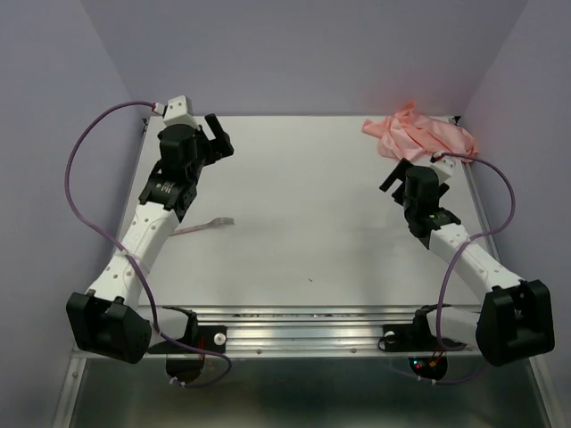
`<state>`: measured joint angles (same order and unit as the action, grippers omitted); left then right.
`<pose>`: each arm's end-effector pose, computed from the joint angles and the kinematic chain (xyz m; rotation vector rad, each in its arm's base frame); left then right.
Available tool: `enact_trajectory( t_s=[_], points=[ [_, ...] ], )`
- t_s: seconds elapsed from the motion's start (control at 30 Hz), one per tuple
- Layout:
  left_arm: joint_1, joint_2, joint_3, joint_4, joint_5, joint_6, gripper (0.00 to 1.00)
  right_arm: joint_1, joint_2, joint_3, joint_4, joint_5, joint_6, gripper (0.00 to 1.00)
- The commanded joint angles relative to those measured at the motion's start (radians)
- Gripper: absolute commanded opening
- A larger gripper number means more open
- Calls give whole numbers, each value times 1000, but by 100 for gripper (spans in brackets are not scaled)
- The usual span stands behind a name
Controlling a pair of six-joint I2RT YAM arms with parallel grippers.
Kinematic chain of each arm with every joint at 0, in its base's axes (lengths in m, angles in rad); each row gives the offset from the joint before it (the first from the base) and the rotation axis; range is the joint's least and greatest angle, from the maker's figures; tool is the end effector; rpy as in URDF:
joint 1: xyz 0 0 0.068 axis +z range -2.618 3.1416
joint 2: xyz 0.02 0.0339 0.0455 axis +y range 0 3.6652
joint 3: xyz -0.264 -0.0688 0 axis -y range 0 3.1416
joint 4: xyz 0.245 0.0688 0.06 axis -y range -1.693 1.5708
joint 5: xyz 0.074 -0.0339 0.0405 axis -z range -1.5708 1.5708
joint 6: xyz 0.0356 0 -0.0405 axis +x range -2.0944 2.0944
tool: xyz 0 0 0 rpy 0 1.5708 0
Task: Fold the napkin into a case and place the utensils inside
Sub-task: Pick up the crumpled napkin from the corner of the board.
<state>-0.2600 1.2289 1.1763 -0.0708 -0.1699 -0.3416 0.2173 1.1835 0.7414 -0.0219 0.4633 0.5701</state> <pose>0.2794 -0.0681 0.3958 -0.1968 1.6903 -0.3063 0.2593 0.0410 0.2600 0.6258 1.8815 0.0376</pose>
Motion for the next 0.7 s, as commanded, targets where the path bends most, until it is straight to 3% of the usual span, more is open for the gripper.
enact_trajectory(
  t_s=[0.0, 0.23, 0.47, 0.67],
  points=[
    [5, -28, 10, 28, -8, -5, 99, -2, 16, 61, -18, 14, 19, 100],
    [5, -40, -33, 48, 36, 70, 99, -2, 21, 49, -4, 18, 31, 100],
    [5, -20, -58, 48, -3, 30, 99, -2, 80, 102, -36, 27, 17, 100],
    [5, 101, 20, -79, 41, 26, 99, -128, 232, 236, -56, -61, -24, 100]
  ],
)
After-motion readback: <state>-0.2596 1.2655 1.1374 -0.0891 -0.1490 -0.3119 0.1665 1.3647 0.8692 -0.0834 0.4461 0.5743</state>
